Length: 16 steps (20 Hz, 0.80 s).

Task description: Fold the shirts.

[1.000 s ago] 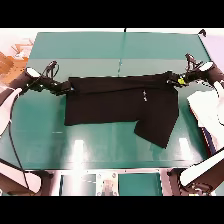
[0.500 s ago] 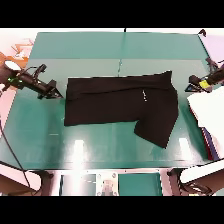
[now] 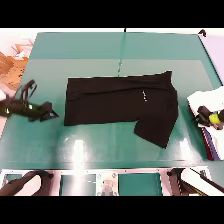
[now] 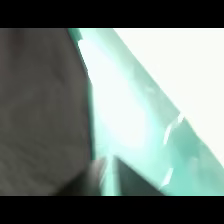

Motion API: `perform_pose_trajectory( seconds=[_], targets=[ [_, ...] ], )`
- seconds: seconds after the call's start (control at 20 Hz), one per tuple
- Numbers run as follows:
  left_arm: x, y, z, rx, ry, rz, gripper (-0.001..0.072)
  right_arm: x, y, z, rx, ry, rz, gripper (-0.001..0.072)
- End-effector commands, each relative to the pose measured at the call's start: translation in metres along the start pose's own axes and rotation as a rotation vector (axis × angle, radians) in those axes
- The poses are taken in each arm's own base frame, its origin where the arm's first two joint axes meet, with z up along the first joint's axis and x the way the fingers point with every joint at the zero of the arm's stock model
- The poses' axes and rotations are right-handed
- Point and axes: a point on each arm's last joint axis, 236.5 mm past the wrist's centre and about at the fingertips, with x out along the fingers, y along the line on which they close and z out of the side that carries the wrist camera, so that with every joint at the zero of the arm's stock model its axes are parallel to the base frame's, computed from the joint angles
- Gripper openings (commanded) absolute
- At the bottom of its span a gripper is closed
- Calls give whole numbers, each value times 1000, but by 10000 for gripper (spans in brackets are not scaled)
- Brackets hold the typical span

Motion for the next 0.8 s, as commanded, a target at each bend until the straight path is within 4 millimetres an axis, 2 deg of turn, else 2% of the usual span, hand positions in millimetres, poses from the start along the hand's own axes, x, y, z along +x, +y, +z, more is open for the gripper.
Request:
perform_pose_trajectory(
  seconds=[0.0, 0.05, 0.1, 0.2, 0.35, 0.55, 0.75],
  targets=[
    [24, 8, -34, -95, -146, -49, 531, 30, -8, -38, 131, -58, 64, 415],
    [36, 7, -46, -141, -122, -82, 613, 38, -2, -42, 143, -55, 98, 420],
    [47, 5, -57, -167, -100, -104, 613, 45, 4, -45, 140, -55, 129, 420],
    [66, -6, -66, -180, -105, -138, 613, 56, 15, -50, 139, -58, 180, 421],
    [88, -21, -52, -235, -235, -158, 613, 70, 28, -54, 135, -54, 214, 421],
    [89, -29, -24, -256, -405, -146, 613, 84, 40, -56, 91, -46, 206, 422],
    [119, -19, -30, -401, -351, -110, 613, 97, 45, -57, 129, -20, 223, 422]
  ],
)
